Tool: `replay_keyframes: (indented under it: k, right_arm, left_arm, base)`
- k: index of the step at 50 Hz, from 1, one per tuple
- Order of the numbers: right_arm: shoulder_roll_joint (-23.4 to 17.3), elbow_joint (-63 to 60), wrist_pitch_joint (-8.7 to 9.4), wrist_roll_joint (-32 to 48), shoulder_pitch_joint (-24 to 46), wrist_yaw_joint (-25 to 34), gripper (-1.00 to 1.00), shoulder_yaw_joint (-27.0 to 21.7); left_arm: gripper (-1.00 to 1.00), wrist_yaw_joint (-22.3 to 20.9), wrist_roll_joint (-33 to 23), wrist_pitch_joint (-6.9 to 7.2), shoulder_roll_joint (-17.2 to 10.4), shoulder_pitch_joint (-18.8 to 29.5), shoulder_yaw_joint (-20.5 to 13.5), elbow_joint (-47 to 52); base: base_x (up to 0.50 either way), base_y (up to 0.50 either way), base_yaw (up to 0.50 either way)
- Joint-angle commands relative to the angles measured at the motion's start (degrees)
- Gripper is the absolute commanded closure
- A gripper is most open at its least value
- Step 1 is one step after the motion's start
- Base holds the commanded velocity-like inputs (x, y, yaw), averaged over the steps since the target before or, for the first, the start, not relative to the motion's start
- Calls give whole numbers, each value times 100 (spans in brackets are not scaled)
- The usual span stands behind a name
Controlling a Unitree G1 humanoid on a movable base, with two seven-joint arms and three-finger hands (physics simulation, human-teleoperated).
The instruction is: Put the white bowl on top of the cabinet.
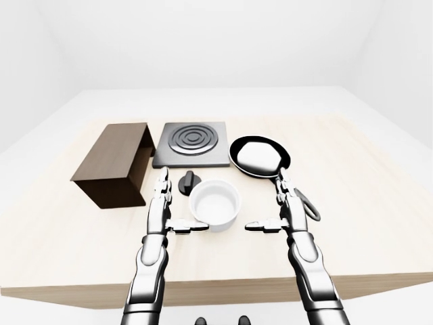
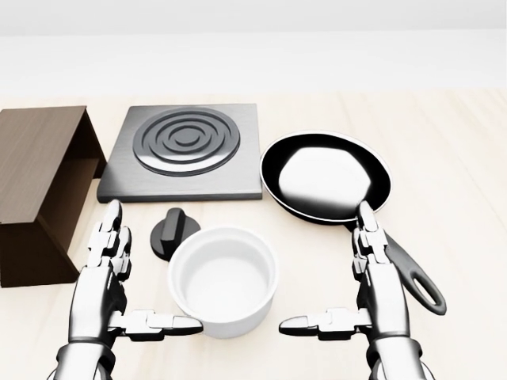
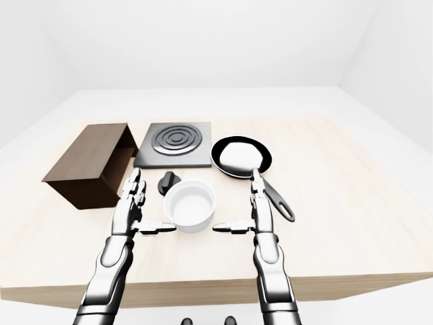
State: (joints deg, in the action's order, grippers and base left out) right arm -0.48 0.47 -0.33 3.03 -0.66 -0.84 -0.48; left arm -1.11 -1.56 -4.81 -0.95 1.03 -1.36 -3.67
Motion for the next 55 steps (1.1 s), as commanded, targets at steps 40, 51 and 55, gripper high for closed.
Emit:
replay_keyframes:
  k: [40,51,55]
  right_arm:
    - [-23,-548,274,5,-221,115,-100,-82]
    - [-26,-398,178,33,-157,95,-100,-72]
    - [-34,-348,167,35,-133,106,-100,-72]
  left_arm:
    - [-100,1338,-2719,981,238,-692,1425,2658]
    - [-100,1628,-3506,981,249,-751,1743,2462]
    - [-100,2037,-3837,981,353,-624,1671,2123]
  base:
    - [1,0,0]
    - [0,0,0]
    - [0,0,0]
